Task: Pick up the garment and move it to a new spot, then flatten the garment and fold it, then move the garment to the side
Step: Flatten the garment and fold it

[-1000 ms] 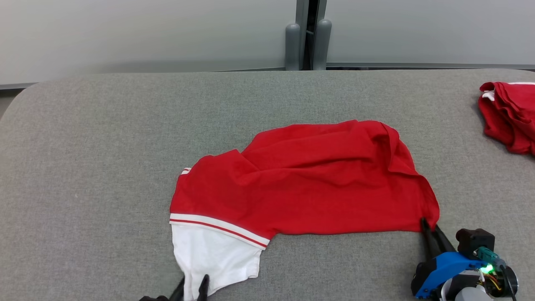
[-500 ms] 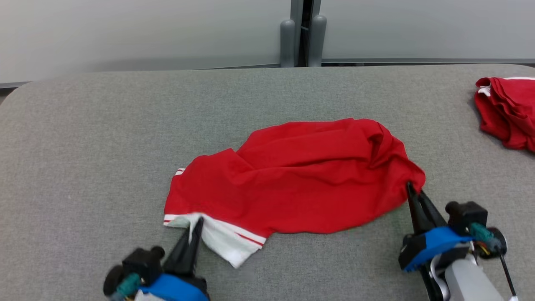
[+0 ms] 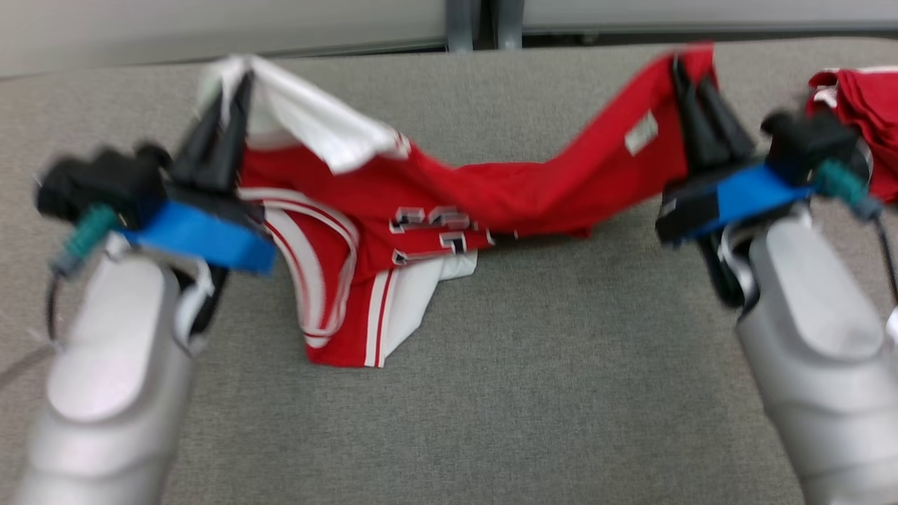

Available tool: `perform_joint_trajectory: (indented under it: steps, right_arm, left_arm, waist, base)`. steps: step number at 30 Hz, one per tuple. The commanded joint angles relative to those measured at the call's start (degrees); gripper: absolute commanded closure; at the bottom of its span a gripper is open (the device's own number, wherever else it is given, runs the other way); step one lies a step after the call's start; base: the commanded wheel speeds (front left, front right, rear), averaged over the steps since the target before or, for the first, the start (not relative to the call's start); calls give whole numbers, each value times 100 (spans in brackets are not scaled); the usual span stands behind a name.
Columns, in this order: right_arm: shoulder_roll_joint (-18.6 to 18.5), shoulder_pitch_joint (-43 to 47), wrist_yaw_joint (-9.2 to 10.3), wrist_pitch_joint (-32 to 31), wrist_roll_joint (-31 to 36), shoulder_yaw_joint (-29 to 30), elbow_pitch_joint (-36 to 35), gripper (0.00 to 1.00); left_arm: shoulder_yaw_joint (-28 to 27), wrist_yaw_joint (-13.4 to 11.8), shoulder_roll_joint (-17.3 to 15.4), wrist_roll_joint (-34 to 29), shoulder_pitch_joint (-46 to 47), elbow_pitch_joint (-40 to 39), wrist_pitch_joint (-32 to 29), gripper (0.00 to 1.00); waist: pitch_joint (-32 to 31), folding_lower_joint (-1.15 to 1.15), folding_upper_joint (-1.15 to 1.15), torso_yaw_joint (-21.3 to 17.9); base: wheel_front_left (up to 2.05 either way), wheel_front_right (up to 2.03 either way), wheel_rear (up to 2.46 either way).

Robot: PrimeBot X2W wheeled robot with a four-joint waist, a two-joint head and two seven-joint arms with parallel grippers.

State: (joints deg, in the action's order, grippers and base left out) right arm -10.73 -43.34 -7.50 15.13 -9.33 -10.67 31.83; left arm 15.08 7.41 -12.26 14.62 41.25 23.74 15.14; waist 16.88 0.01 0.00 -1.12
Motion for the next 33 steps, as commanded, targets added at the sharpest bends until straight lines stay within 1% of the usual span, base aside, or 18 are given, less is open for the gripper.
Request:
perform_joint_trajectory:
  steps: [1, 6, 9, 12, 16, 20, 23, 26, 30, 33]
  right_arm:
    - [-57, -305, 3, -1, -63, -30, 38, 100]
    - [-116, -1610, 3, 0, -124, -188, 336, 100]
    - [-128, -2347, 3, -1, -188, -219, 516, 100]
    - [-211, -3037, 3, 0, -153, -253, 709, 100]
    - [-294, -3838, 3, -1, -215, -218, 959, 100]
    - [-418, -4435, 3, 0, -253, -228, 1222, 100]
    - [-478, -4676, 3, -1, -325, -265, 1390, 100]
    - [-550, -4728, 3, 0, -389, -320, 1457, 100]
    - [-586, -4378, 3, 0, -517, -396, 1433, 100]
    - [-631, -4071, 3, -1, -499, -367, 1246, 100]
  left_arm:
    - [4, 7, -82, -9, 314, 59, -3, 100]
    - [9, 6, -302, 38, 1757, 393, -3, 100]
    - [-31, 1, -384, 87, 2595, 618, -3, 100]
    - [42, 1, -460, 88, 3358, 876, -3, 100]
    - [98, 2, -524, 139, 4314, 1109, -3, 100]
    - [223, 2, -506, 100, 4960, 1224, -4, 100]
    - [277, 2, -465, 170, 5259, 1261, -3, 100]
    - [384, 2, -462, 215, 5330, 1259, -4, 100]
    - [507, 2, -434, 329, 5052, 1172, -4, 100]
    - [502, 2, -404, 401, 4679, 1005, -4, 100]
  waist:
    - [294, -1, 0, -117]
    - [735, -1, 0, -207]
    - [947, -1, 0, -240]
    - [1104, -1, 0, -245]
    - [1211, -1, 0, -230]
    - [1204, -1, 0, -195]
    - [1155, -1, 0, -187]
    - [1166, -1, 0, -159]
    - [1290, -1, 0, -114]
    - [1411, -1, 0, -70]
  base:
    - [0, 0, 0]
    - [0, 0, 0]
    - [0, 0, 0]
    - [0, 0, 0]
    - [0, 0, 0]
    - [0, 0, 0]
    - [0, 0, 0]
    - [0, 0, 0]
    - [0, 0, 0]
    - [0, 0, 0]
